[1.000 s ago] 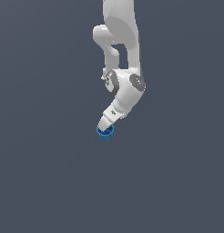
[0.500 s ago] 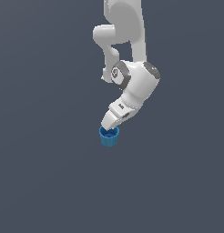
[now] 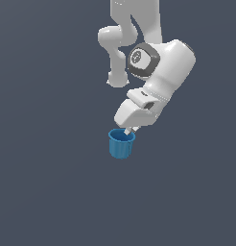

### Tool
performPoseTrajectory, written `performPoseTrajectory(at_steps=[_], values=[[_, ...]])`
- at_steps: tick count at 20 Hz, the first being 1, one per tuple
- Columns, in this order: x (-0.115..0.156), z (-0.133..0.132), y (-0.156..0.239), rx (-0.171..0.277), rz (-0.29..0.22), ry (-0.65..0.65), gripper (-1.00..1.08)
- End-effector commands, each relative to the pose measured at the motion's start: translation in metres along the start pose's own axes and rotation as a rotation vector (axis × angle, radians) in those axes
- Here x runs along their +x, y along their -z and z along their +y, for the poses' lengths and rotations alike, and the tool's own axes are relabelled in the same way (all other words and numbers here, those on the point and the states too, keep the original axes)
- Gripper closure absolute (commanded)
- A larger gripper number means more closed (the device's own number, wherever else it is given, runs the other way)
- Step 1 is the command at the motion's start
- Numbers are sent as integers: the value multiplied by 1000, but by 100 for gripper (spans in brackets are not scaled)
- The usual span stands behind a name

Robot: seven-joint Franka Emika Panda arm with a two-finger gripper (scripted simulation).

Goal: Pick up the object and move it to a goal position.

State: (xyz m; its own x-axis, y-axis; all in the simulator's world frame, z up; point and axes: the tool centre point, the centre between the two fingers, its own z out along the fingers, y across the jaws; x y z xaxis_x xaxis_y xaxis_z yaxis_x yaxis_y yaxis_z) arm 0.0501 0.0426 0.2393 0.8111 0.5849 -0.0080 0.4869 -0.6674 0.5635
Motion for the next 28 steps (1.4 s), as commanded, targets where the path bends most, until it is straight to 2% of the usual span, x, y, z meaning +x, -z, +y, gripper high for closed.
performPoseTrajectory(at_steps=[1, 10, 17, 23, 28], values=[[13, 16, 22, -52, 28, -48, 108], [49, 64, 106, -239, 119, -214, 108], [65, 90, 169, -368, 179, -326, 108], [71, 101, 207, -443, 211, -388, 108], [73, 104, 222, -471, 222, -410, 108]])
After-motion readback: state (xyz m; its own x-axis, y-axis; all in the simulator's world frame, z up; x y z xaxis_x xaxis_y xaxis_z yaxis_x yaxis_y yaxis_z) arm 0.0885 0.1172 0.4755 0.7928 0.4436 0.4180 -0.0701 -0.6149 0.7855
